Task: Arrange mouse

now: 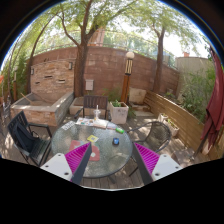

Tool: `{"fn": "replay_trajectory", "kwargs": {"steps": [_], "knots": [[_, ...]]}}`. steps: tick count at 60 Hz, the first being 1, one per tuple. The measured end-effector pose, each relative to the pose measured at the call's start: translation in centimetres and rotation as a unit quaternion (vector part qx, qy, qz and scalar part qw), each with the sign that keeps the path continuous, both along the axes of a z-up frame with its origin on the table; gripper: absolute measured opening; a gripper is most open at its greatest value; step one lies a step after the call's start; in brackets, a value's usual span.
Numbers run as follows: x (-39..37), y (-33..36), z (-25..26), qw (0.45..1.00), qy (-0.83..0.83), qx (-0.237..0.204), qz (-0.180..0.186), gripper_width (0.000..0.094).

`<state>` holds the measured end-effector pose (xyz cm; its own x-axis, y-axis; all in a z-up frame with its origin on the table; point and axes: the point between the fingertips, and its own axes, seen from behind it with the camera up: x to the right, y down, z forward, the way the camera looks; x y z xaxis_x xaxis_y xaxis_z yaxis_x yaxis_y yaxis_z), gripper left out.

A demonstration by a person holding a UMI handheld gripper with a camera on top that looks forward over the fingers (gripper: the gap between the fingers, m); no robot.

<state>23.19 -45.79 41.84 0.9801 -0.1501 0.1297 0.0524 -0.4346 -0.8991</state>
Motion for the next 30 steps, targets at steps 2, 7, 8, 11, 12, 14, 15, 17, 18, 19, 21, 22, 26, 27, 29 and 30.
{"fn": "replay_trajectory", "kwargs": {"steps": [2,7,8,11,12,14,15,17,18,19,21,22,26,27,29,30], "knots": [[0.2,-0.2,-0.5,1.0,0.001,-0.007,-0.002,0.0847],[1.1,0.6,-3.7,1.0,0.008,-0.028,-0.003,0.0846],[1.3,0.7,-4.4,0.999,0.009,-0.033,-0.004,0.0848],[1.9,1.7,-6.5,0.999,0.014,-0.042,-0.007,0.0847],[2.3,1.9,-7.2,0.999,0.015,-0.047,-0.009,0.0847],[2.2,3.1,-9.9,0.998,0.018,-0.058,-0.013,0.0847],[3.2,2.7,-10.3,0.998,0.021,-0.063,-0.013,0.0847],[3.8,3.9,-12.2,0.997,0.025,-0.066,-0.015,0.0849],[4.2,4.5,-13.2,0.997,0.027,-0.069,-0.016,0.0848],[4.3,5.1,-14.3,0.997,0.03,-0.074,-0.017,0.0847],[5.1,5.7,-16.2,0.996,0.033,-0.085,-0.017,0.0847],[5.4,6.4,-17.2,0.995,0.034,-0.088,-0.015,0.0848],[6.5,9.1,-21.1,0.994,0.039,-0.101,-0.009,0.0848],[6.8,10.1,-22.0,0.994,0.038,-0.104,-0.006,0.0848],[7.5,11.9,-23.8,0.993,0.037,-0.109,0.0,0.0851],[7.8,12.9,-24.7,0.993,0.036,-0.11,0.004,0.0851]]}}
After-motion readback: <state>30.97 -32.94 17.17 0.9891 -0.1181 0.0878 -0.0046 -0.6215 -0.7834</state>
